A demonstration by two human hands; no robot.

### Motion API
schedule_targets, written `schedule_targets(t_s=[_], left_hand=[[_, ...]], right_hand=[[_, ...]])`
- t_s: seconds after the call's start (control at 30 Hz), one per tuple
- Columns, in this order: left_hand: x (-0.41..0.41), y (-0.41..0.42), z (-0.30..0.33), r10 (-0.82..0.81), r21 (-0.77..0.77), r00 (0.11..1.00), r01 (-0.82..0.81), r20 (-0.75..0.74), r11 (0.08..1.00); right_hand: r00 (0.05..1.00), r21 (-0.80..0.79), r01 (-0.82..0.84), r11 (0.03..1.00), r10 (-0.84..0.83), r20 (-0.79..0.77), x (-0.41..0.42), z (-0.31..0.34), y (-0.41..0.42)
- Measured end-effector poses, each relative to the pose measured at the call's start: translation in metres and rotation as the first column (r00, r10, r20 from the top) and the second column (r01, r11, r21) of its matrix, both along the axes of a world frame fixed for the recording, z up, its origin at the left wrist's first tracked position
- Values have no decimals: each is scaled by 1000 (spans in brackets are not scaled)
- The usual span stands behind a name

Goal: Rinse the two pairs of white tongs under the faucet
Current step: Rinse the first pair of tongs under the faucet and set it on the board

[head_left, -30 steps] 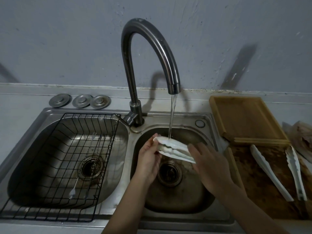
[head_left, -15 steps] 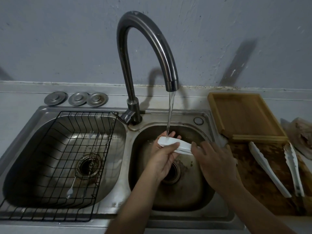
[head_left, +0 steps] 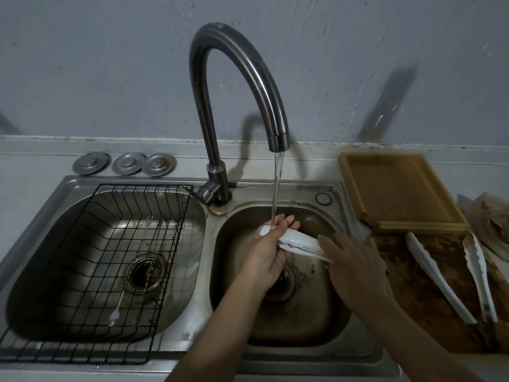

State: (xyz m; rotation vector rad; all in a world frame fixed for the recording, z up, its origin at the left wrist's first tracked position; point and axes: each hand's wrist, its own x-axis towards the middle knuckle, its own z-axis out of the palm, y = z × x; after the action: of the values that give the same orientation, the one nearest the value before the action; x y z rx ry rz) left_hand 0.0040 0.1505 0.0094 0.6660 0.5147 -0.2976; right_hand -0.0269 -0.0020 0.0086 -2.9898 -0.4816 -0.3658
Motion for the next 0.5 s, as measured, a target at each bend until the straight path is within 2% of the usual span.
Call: schedule_targets(t_s=[0.1, 0.13, 0.2, 0.27, 0.37, 0.43, 0.5], left_hand=[[-1, 9, -5, -141, 73, 989, 137, 50, 988], [-2, 13, -8, -175, 115, 982, 166, 68, 979], [-5, 23, -17, -186, 137, 980, 175, 73, 975], [-8, 33, -28, -129, 65, 989, 124, 78, 990], [-7, 38, -36, -14, 6, 995, 13, 100, 1000], [-3, 33, -38, 12, 92, 996, -20, 87, 996], [-2, 24, -36, 32, 208, 998, -43, 59, 977]], right_hand=[[928, 266, 160, 951, -53, -368, 1, 4, -5], [906, 329, 188, 925, -34, -422, 2, 6, -7], [887, 427, 213, 879, 9, -461, 6, 11, -10], [860, 496, 243, 834, 52, -507, 12, 17, -13], [854, 464, 148, 873, 124, -506, 14, 21, -8], [885, 473, 97, 876, 141, -444, 11, 19, 1], [899, 512, 135, 848, 112, -423, 8, 17, 8]])
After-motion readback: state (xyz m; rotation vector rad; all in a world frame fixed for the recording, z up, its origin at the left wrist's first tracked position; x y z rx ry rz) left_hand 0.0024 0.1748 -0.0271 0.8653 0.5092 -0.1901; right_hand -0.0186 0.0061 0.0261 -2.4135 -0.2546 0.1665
